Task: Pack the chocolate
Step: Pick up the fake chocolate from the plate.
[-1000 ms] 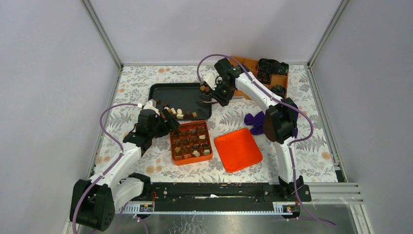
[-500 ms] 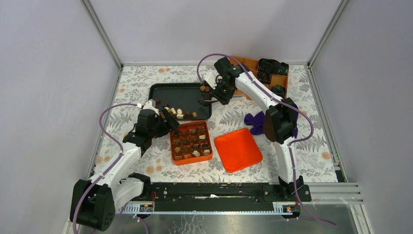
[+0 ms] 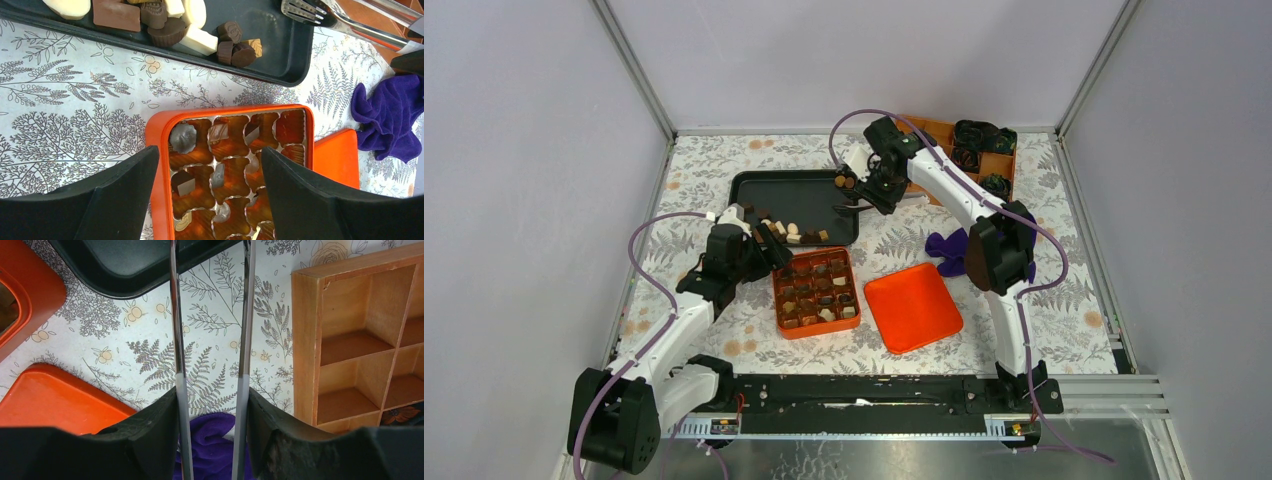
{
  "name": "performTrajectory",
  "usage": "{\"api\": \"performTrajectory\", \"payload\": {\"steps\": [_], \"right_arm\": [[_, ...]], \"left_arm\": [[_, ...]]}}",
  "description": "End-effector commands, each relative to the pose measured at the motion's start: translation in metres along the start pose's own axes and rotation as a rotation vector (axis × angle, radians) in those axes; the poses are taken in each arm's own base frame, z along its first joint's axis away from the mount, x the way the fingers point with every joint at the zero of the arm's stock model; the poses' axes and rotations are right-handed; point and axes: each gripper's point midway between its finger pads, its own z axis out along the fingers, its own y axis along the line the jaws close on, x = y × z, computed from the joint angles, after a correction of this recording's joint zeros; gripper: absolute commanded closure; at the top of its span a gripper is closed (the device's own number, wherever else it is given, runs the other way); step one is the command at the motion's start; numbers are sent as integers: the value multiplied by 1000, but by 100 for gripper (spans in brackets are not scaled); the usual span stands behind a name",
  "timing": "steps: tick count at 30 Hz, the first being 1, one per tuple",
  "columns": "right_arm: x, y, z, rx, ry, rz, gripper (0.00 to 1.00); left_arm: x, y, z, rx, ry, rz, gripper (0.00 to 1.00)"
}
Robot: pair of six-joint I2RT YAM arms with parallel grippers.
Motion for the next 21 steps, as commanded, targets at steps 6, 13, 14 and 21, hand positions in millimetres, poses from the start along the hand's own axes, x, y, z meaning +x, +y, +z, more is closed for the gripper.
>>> {"api": "performTrajectory", "payload": {"steps": [6, 13, 14, 21], "right_arm": [[-9, -8, -6, 14, -30, 9, 49], [-5, -6, -2, -5, -8, -16, 53], [-4, -6, -1, -8, -2, -19, 54], [-2, -3, 3, -24, 14, -25, 58]], "left_arm": [[-10, -7, 0, 40, -40, 10, 18], [-10, -7, 0, 39, -42, 9, 18], [-11, -7, 0, 40, -43, 8, 18], [-10, -7, 0, 41, -38, 11, 18]]}}
